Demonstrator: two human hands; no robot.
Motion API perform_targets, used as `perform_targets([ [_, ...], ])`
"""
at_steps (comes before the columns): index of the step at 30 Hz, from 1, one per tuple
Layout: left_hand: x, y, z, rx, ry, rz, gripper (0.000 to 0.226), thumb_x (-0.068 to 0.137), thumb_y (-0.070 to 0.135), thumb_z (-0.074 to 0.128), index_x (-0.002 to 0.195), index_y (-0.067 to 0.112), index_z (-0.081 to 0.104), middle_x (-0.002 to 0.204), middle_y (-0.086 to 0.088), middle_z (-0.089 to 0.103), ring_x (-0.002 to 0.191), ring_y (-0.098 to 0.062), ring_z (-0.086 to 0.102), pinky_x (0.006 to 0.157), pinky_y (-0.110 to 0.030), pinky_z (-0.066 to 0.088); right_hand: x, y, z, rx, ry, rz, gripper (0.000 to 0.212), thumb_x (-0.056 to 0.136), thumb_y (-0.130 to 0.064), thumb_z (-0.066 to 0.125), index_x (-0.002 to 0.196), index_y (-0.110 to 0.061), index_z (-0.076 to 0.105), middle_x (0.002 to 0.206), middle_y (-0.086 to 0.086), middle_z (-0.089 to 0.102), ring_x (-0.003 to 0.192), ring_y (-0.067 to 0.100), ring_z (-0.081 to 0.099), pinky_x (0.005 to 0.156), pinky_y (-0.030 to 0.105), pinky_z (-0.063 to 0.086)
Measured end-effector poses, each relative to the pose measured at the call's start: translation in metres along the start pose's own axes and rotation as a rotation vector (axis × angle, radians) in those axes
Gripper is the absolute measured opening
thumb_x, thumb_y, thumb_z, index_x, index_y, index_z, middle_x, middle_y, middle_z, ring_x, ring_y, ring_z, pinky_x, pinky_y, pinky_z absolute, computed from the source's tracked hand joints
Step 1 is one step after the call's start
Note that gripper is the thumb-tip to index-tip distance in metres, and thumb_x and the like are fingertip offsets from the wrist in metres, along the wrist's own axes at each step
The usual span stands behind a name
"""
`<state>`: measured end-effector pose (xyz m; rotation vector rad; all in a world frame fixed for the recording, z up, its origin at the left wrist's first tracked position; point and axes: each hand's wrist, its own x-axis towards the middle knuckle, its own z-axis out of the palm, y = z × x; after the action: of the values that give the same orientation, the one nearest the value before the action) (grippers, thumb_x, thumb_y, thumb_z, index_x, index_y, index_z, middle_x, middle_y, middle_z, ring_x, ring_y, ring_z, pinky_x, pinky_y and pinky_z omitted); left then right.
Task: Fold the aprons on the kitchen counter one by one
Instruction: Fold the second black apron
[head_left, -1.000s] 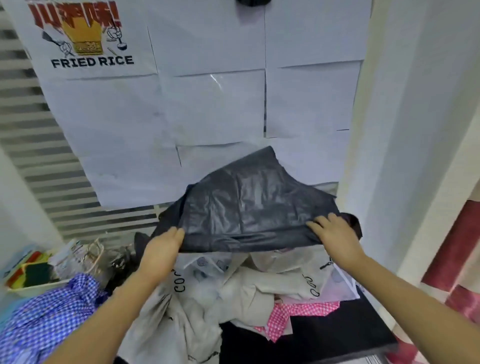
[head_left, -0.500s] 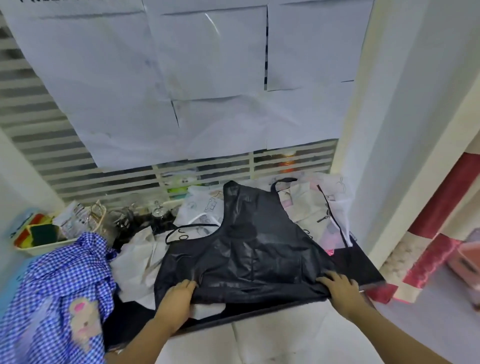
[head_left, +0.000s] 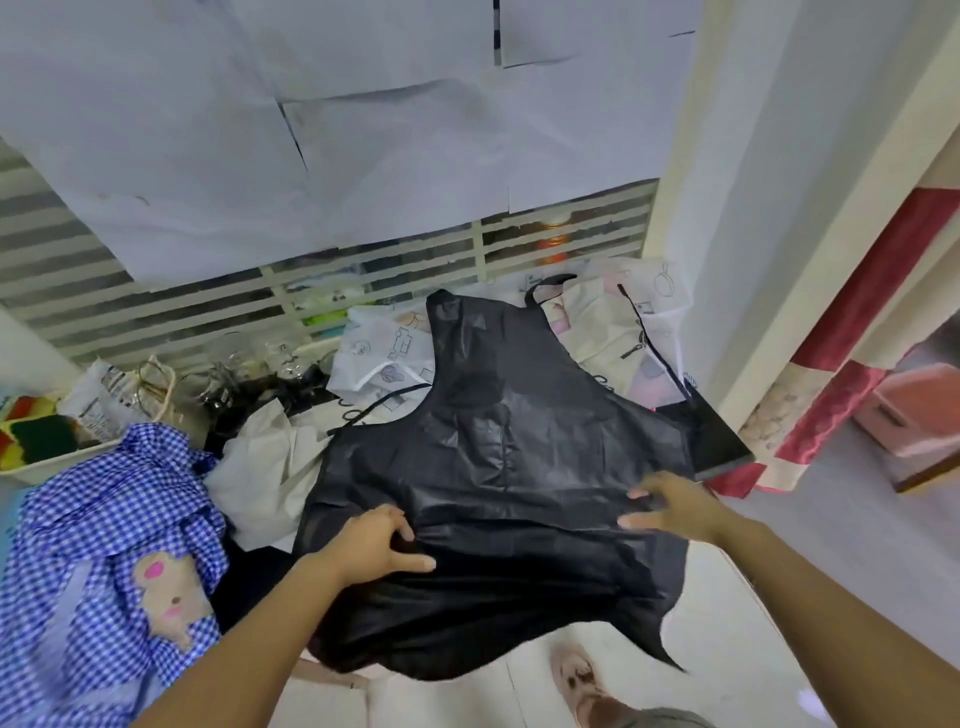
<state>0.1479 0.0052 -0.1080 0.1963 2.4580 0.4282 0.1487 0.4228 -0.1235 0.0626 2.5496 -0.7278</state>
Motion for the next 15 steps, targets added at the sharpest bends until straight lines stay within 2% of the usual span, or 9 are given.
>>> perform_targets([
  [1,0.007,0.002,-0.004,-0.081,0.1,-0.013,0.057,0.066,0.073,0.063,0.097,0.025,0.06,0.121,0.003,0.052,0.116,-0.017,0.05,0.1,-0.028,0.038,0.008,-0.006,-0.003,0.101,0.082,0.008,0.074,0.062,-0.065,0.074,0.115,-0.014,0.065,0.122,0.003,0.059,0.109,0.016,0.054,0.089,0.024,0.037],
  [2,0.016,0.004,-0.01,-0.105,0.202,-0.021,0.046,0.078,0.061,0.064,0.099,0.02,0.062,0.111,0.002,0.055,0.105,-0.016,0.054,0.09,-0.024,0.041,0.019,-0.012,-0.008,0.163,0.174,0.005,0.052,0.075,-0.047,0.075,0.11,-0.009,0.067,0.118,0.005,0.063,0.105,0.018,0.058,0.086,0.023,0.038],
  [4,0.035,0.009,-0.024,-0.069,0.296,-0.057,0.033,0.089,0.042,0.062,0.109,0.016,0.062,0.113,-0.002,0.058,0.103,-0.016,0.056,0.086,-0.022,0.039,0.041,-0.025,-0.018,0.203,0.291,-0.003,0.035,0.085,-0.027,0.07,0.111,-0.005,0.066,0.117,0.01,0.066,0.103,0.021,0.06,0.083,0.022,0.038],
  [6,0.055,0.012,-0.037,-0.072,0.271,-0.107,0.036,0.09,0.036,0.062,0.12,0.015,0.058,0.124,-0.004,0.057,0.11,-0.017,0.055,0.09,-0.021,0.038,0.064,-0.038,-0.031,0.24,0.295,-0.027,0.041,0.087,-0.023,0.069,0.123,-0.007,0.059,0.126,0.01,0.061,0.109,0.023,0.058,0.084,0.022,0.037],
  [10,0.089,0.011,-0.056,-0.132,0.15,-0.217,0.052,0.09,0.038,0.062,0.133,0.013,0.049,0.135,-0.005,0.053,0.121,-0.02,0.052,0.098,-0.026,0.039,0.107,-0.066,-0.046,0.304,0.244,-0.088,0.057,0.085,-0.017,0.071,0.136,-0.008,0.047,0.135,0.007,0.052,0.122,0.024,0.051,0.086,0.014,0.033],
  [15,0.134,0.007,-0.078,-0.235,0.106,-0.321,0.056,0.087,0.043,0.064,0.13,0.009,0.051,0.132,-0.007,0.056,0.117,-0.021,0.055,0.094,-0.027,0.042,0.174,-0.092,-0.068,0.411,0.24,-0.057,0.071,0.079,-0.022,0.077,0.139,-0.008,0.042,0.14,0.01,0.047,0.127,0.026,0.047,0.097,0.027,0.037],
])
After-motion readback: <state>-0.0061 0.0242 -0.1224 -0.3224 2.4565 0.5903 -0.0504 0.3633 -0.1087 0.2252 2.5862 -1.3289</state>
